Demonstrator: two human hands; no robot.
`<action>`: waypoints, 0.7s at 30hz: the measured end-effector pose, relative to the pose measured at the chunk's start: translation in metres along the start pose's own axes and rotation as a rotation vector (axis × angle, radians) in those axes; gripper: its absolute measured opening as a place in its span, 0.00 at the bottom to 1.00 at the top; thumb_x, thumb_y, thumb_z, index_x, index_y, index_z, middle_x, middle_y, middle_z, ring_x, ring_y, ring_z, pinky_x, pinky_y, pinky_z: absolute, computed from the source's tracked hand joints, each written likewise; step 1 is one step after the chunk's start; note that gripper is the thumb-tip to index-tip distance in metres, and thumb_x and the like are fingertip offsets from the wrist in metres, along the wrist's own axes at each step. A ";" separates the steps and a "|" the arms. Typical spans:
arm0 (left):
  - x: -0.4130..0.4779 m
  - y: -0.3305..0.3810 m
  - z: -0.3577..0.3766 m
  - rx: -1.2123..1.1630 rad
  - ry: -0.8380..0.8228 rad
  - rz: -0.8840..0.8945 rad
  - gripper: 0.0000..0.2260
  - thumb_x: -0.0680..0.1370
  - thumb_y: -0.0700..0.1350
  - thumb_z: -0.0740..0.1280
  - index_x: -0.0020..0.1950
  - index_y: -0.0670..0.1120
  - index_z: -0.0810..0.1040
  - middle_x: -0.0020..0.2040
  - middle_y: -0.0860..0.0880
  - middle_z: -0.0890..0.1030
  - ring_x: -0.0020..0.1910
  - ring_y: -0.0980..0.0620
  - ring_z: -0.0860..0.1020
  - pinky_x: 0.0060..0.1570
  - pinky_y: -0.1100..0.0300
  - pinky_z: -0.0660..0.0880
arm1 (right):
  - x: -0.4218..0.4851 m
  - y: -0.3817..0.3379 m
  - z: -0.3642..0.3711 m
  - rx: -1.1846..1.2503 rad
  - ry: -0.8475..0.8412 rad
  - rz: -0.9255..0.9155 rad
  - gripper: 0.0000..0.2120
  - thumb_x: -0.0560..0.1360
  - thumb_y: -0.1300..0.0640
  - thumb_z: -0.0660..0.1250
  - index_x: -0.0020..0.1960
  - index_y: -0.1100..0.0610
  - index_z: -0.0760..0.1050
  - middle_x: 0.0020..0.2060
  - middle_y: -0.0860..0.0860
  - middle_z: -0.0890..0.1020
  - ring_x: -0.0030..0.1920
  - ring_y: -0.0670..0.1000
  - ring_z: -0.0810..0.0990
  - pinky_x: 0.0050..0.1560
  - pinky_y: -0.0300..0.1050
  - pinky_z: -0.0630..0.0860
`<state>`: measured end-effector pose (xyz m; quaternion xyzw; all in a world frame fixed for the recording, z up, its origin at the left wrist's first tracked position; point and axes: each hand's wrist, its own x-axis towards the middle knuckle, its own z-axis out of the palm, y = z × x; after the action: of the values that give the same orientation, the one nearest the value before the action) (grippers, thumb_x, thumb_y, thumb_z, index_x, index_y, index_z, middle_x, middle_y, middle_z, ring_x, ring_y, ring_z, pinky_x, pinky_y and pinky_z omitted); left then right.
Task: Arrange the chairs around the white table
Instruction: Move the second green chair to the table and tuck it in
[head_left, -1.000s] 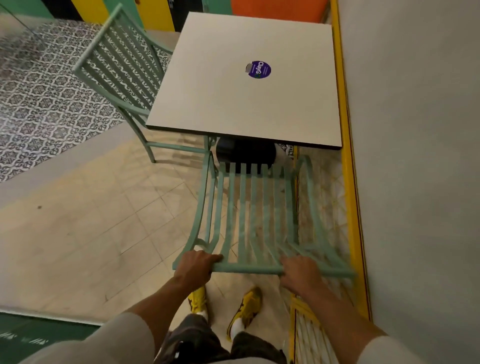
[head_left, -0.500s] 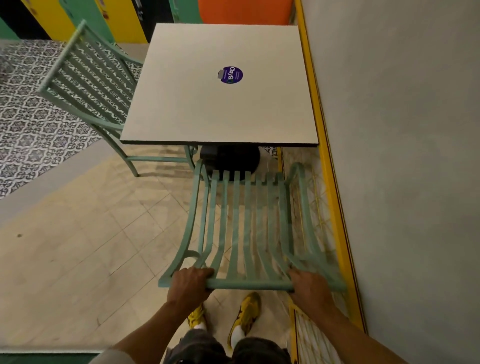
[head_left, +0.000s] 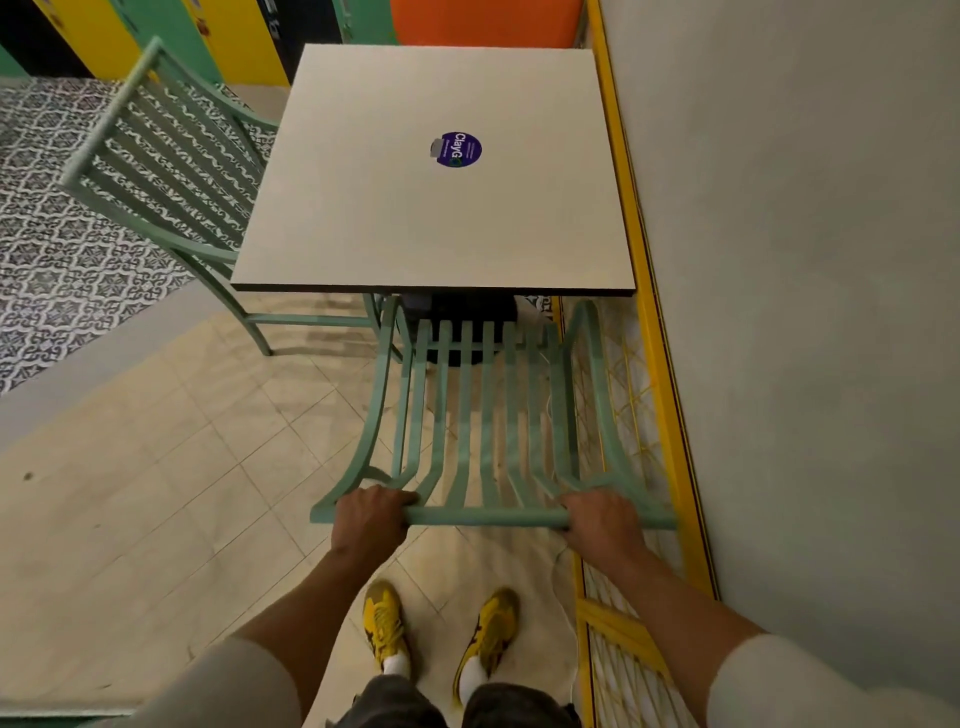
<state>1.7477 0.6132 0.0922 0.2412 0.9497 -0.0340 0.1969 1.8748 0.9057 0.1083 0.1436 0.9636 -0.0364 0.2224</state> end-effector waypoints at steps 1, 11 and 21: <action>0.005 0.000 -0.003 0.000 0.003 0.000 0.17 0.84 0.52 0.70 0.72 0.62 0.80 0.56 0.55 0.87 0.51 0.55 0.85 0.55 0.58 0.82 | 0.005 0.000 -0.003 -0.019 0.002 0.002 0.18 0.79 0.36 0.72 0.63 0.44 0.84 0.52 0.49 0.88 0.54 0.54 0.86 0.53 0.49 0.80; 0.025 -0.001 -0.016 -0.033 0.017 -0.037 0.17 0.83 0.53 0.72 0.73 0.59 0.81 0.60 0.53 0.86 0.56 0.54 0.85 0.62 0.56 0.81 | 0.024 -0.004 -0.014 -0.069 0.008 0.033 0.15 0.80 0.41 0.73 0.63 0.46 0.84 0.53 0.51 0.87 0.55 0.56 0.86 0.55 0.52 0.81; 0.017 0.002 -0.028 -0.099 -0.066 -0.031 0.19 0.82 0.58 0.72 0.70 0.52 0.82 0.60 0.50 0.86 0.58 0.51 0.85 0.64 0.52 0.81 | 0.015 -0.004 -0.029 -0.012 -0.108 0.045 0.23 0.78 0.33 0.71 0.63 0.49 0.83 0.56 0.51 0.87 0.58 0.56 0.86 0.61 0.53 0.81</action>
<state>1.7250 0.6265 0.1118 0.2153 0.9468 0.0023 0.2391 1.8484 0.9095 0.1280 0.1618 0.9469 -0.0334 0.2756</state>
